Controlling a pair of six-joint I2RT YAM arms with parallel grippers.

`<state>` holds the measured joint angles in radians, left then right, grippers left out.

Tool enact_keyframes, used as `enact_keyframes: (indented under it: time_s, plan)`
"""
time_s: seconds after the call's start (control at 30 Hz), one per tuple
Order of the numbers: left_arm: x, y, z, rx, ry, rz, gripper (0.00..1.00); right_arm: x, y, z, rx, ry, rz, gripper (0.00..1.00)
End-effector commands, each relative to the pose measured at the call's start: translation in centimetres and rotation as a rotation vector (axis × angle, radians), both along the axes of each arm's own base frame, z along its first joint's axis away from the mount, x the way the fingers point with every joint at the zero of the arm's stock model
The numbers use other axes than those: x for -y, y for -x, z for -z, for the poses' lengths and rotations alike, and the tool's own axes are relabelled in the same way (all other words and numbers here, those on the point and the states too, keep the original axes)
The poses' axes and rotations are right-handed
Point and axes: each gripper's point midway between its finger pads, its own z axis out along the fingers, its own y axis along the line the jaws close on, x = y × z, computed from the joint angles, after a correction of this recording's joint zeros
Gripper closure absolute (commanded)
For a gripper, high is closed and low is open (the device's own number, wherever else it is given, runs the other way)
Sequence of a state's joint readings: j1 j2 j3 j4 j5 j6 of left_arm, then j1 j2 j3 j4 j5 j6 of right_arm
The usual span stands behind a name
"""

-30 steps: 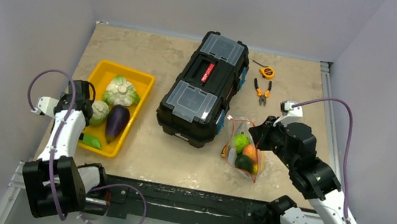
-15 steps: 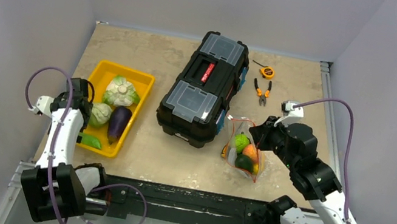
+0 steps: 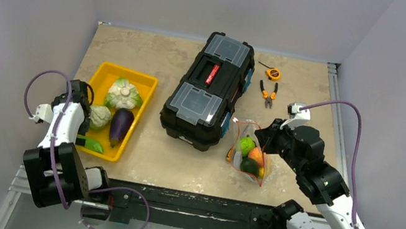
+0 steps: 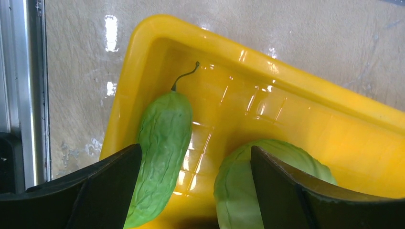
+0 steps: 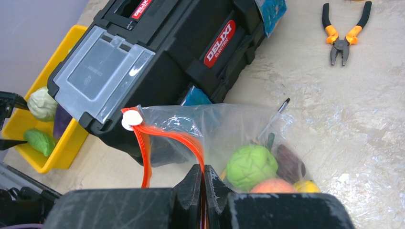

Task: Place the food in the zip-top bag and seal the zipper
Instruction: Pick up the fake vegetable from the bin.

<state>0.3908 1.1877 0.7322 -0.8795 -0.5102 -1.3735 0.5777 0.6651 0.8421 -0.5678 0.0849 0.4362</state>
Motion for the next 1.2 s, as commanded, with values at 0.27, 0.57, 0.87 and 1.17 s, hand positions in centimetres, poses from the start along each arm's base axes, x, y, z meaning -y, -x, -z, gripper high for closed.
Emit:
enact_keyframes:
  time_s: [0.27,0.57,0.87,1.17]
  plan:
    - [0.9,-0.2,2.6,-0.079,0.121,0.003,0.30,-0.4,-0.2,-0.6,0.030,-0.007,-0.017,1.00]
    - [0.8,-0.1,2.2,-0.057,0.099,0.033,0.56,-0.3,-0.2,-0.6,0.028,-0.008,-0.014,1.00]
    - [-0.2,-0.3,-2.8,0.093,-0.028,0.055,0.82,-0.4,-0.3,-0.4,0.023,-0.003,-0.014,1.00]
    - [-0.3,0.0,-6.6,0.166,-0.088,0.084,0.82,-0.4,-0.4,-0.2,0.016,0.004,-0.013,1.00]
